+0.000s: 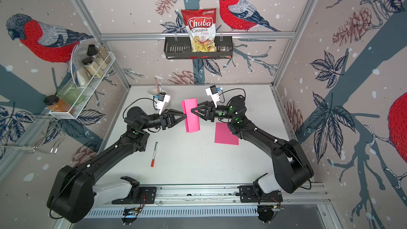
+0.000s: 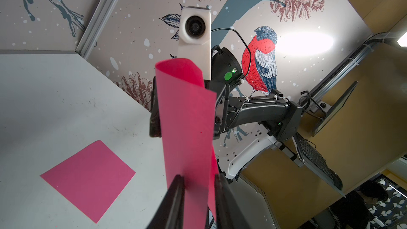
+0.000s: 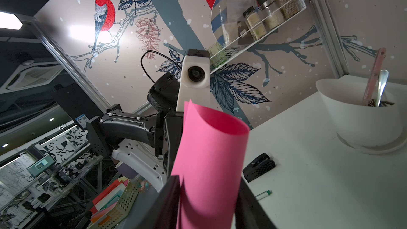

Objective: Fold the square paper along the opposite sides
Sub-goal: Fold the paper.

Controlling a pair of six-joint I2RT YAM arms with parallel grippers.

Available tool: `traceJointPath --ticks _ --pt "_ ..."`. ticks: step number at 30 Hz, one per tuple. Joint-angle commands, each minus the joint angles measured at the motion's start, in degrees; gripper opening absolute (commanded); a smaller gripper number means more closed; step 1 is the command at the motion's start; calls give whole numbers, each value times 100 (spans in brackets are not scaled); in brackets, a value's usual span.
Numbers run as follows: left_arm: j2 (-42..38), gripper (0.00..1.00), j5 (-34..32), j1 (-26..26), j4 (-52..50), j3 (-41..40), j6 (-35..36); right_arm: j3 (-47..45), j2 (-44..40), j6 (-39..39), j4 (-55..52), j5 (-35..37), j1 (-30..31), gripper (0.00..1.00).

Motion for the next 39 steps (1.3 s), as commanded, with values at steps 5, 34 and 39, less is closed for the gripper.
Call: traceJointPath --ticks 5,34,39 --pt "-8 31 -13 -24 460 -52 -144 59 -63 4 98 170 34 42" --pt "-107 25 -85 16 63 -14 16 179 -165 -717 -750 126 187 41" --pt "-66 25 -83 15 0 9 15 166 -207 -748 -770 101 206 41"
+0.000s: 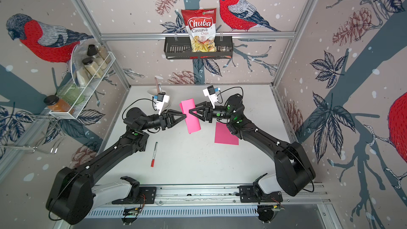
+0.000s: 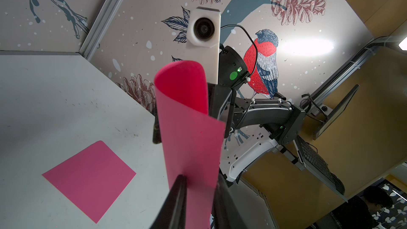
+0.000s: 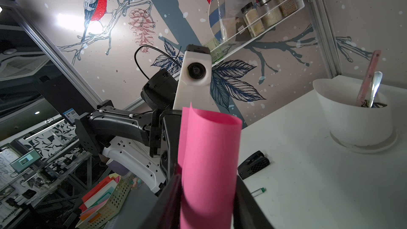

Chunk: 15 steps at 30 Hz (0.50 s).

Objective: Fold the square paper along the opposite sides
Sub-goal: Fold the paper.

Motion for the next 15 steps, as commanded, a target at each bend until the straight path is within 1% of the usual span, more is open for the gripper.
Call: traceJointPath --ticks 1,9,15 --pt "19 25 29 8 35 68 30 -14 -43 -114 44 -99 17 41" --pt "-28 25 73 9 -28 103 48 20 -50 -396 -333 -46 31 41" --pt "-38 20 69 6 -155 112 126 42 -86 -418 -431 14 35 41"
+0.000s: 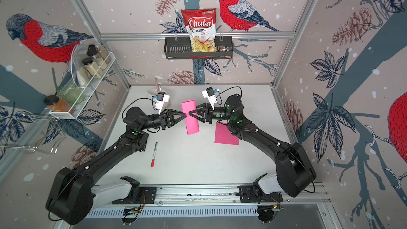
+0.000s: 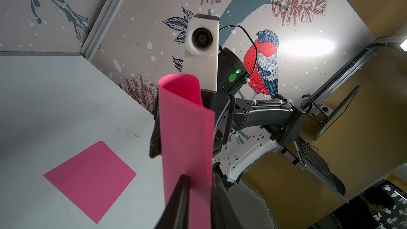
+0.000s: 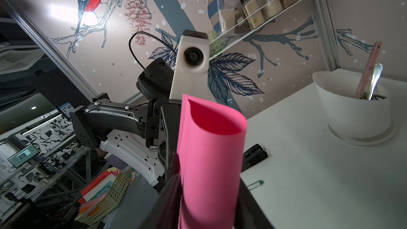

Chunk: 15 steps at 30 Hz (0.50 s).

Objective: Fold the square paper along the opposite sides
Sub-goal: Fold the paper.

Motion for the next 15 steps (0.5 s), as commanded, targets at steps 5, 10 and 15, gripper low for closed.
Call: traceJointPath --ticks 5,10,15 --pt "36 18 66 6 -16 42 83 32 -50 8 67 50 14 41" --pt "63 10 53 -2 -25 40 73 19 -69 67 138 68 37 41" --pt "63 0 52 -2 -182 90 157 24 -80 40 91 96 35 42"
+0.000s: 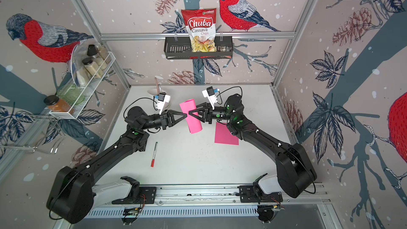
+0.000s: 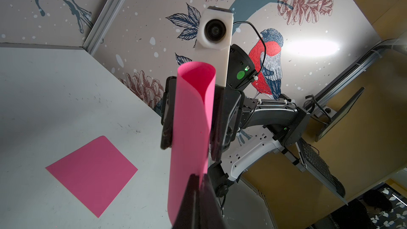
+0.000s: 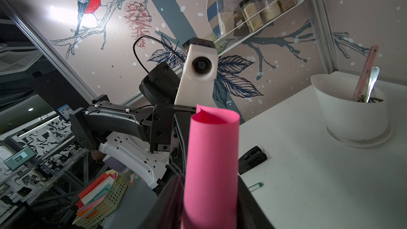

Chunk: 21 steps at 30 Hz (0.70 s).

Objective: Fold the square paper along the opposite sides
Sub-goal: Fold the paper.

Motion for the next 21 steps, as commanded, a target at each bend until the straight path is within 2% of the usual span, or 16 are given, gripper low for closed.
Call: traceJointPath --ticks 1,7,13,16,19,21 --pt "-14 0 49 -6 -81 88 173 18 -41 21 90 13 2 43" --pt "-151 0 178 -6 -176 131 338 -1 -153 139 134 -110 -228 57" --pt "-151 0 626 -2 87 223 272 -142 -204 559 691 -905 -417 86" --pt "-86 0 782 -7 267 264 154 -212 -279 383 634 -1239 -284 96" --pt "-51 0 860 -11 404 290 39 -174 -373 -215 -35 -1239 -114 100" --pt "-41 0 886 -22 403 318 14 -183 -374 -282 -102 -1226 -70 97"
